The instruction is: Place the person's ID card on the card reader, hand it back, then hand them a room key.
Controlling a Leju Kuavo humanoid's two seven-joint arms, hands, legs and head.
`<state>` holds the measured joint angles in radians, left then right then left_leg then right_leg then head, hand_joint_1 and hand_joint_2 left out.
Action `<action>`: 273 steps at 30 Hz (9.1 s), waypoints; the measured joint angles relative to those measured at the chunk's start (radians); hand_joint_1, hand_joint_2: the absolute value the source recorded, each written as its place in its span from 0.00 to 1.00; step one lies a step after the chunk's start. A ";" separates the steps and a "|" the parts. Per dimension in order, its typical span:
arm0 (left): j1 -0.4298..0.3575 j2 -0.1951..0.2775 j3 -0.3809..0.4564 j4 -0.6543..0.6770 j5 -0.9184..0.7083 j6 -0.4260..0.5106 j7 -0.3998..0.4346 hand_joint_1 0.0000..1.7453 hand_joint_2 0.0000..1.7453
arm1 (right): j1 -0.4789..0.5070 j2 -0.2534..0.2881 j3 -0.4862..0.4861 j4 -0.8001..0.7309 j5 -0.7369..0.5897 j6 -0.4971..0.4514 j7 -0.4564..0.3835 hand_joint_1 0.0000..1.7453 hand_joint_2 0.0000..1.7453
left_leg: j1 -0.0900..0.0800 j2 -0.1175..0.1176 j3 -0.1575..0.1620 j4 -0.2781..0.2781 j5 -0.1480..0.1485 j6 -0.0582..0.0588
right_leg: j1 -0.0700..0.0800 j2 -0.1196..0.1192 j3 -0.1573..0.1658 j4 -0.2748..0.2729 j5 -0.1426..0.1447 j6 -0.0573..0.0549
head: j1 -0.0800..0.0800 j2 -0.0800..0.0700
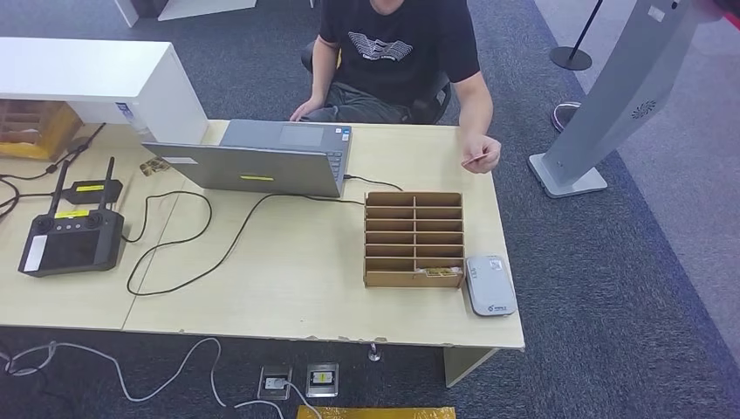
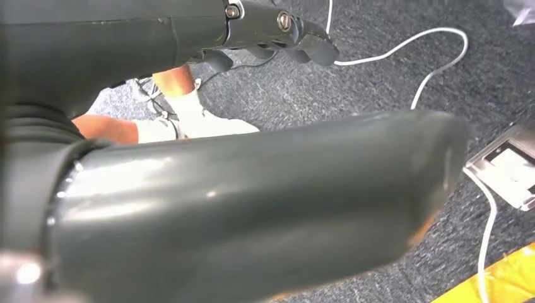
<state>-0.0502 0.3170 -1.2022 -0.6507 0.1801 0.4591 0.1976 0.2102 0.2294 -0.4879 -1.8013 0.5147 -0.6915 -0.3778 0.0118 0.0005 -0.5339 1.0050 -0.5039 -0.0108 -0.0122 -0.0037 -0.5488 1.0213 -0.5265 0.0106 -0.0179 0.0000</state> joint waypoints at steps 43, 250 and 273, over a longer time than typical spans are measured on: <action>-0.109 0.004 -0.006 0.003 -0.108 -0.232 -0.060 0.00 0.00 | -0.753 -0.678 1.509 0.193 0.435 0.633 0.884 0.00 1.00 | 0.000 -0.008 -0.007 0.001 0.008 0.001 | 0.000 -0.007 -0.008 0.000 0.005 0.002 | 0.000 0.000; -0.177 -0.108 0.213 0.089 -0.508 -0.450 -0.073 0.00 0.00 | -0.796 -0.444 1.474 0.635 0.676 0.332 0.967 0.00 0.00 | 0.001 -0.003 -0.007 0.001 0.009 0.001 | 0.001 -0.001 -0.009 0.000 0.007 0.001 | 0.000 0.000; -0.150 -0.099 0.241 0.094 -0.489 -0.411 -0.073 0.00 0.00 | -0.646 -0.521 1.403 0.280 0.590 0.437 1.034 0.00 0.50 | 0.001 -0.003 -0.007 0.001 0.008 0.000 | 0.001 -0.001 -0.009 0.000 0.007 0.001 | 0.000 0.000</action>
<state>-0.2006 0.2182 -0.9616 -0.5566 -0.3090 0.0485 0.1248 -0.4356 -0.2914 0.9155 -1.5209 1.1052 -0.2542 0.6563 0.0124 -0.0024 -0.5412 1.0063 -0.4957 -0.0104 -0.0115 -0.0043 -0.5583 1.0210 -0.5197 0.0117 -0.0178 0.0000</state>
